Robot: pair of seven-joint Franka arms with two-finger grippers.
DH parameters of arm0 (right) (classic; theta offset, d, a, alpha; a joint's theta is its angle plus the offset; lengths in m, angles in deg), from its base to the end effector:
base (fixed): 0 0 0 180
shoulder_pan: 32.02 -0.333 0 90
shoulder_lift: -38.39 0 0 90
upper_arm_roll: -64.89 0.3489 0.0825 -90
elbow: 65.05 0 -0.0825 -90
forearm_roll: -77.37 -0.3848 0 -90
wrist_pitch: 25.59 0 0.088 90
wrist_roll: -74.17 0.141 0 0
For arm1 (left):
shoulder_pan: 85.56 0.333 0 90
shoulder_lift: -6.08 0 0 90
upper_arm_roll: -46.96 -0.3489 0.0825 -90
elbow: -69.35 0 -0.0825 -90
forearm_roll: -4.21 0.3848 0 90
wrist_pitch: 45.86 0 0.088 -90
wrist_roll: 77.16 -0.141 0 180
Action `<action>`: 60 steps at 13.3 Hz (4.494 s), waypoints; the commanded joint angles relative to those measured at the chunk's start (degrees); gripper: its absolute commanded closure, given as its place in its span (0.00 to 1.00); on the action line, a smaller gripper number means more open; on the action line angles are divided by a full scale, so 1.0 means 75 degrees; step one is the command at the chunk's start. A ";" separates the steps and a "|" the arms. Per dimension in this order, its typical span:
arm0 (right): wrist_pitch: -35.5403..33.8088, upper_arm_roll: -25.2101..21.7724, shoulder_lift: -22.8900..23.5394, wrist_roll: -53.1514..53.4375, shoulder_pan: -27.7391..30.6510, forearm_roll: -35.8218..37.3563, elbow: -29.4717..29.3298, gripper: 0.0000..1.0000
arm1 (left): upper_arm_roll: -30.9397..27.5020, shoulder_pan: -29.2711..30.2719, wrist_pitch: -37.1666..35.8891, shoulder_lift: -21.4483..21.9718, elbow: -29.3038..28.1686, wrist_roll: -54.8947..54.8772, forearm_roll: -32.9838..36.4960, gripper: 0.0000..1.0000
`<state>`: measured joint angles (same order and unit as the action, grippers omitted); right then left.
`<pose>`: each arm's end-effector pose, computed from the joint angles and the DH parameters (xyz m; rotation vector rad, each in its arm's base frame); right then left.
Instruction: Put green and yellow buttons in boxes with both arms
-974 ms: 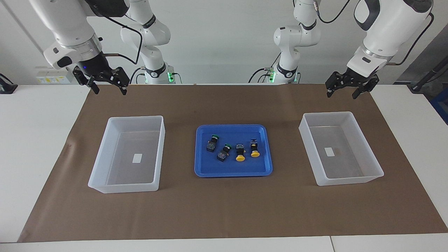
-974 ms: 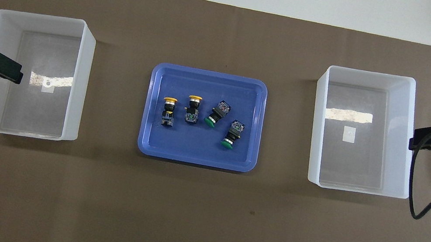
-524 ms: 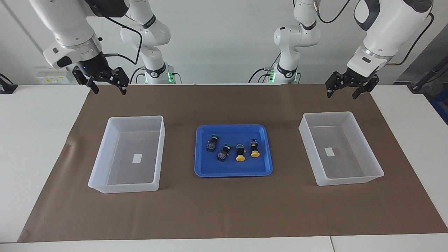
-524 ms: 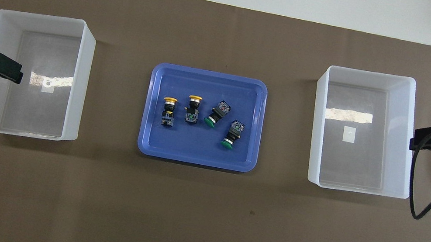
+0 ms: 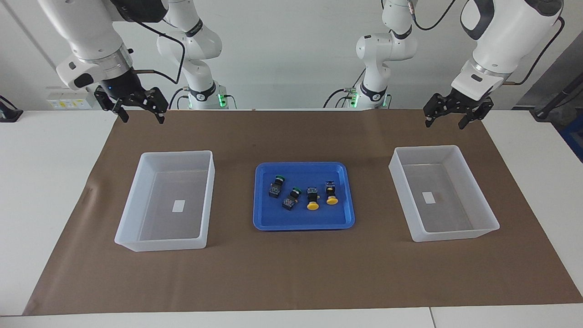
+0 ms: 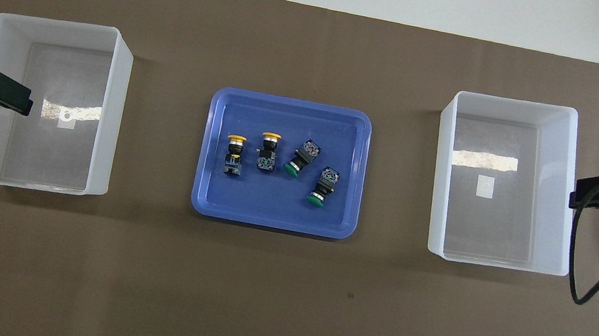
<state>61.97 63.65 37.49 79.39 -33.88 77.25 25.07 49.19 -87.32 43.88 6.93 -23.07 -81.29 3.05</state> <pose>0.5445 0.0061 0.6274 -3.1378 0.1259 0.0456 0.5461 -0.0411 0.6113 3.1137 -0.2206 -0.0498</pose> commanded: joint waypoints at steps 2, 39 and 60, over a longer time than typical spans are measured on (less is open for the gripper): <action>-0.0003 0.0036 -0.0113 -0.0098 0.0049 0.0039 0.0112 0.00 | 0.0077 0.0105 0.0070 0.0192 -0.0216 0.0034 0.0143 0.00; -0.0003 0.0036 -0.0266 -0.0098 0.0049 0.0039 0.0382 0.00 | 0.0077 -0.3516 0.6750 -0.2351 -0.3369 0.4546 0.0143 0.06; 0.3568 0.0060 0.2661 0.5313 -0.2785 0.0015 -0.0367 0.00 | 0.0030 -0.0730 0.4933 -0.0956 -0.2420 0.1797 0.0190 1.00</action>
<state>86.16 64.27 50.77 115.18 -52.85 77.08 26.87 48.73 -97.43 81.33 0.83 -43.39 -61.81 3.20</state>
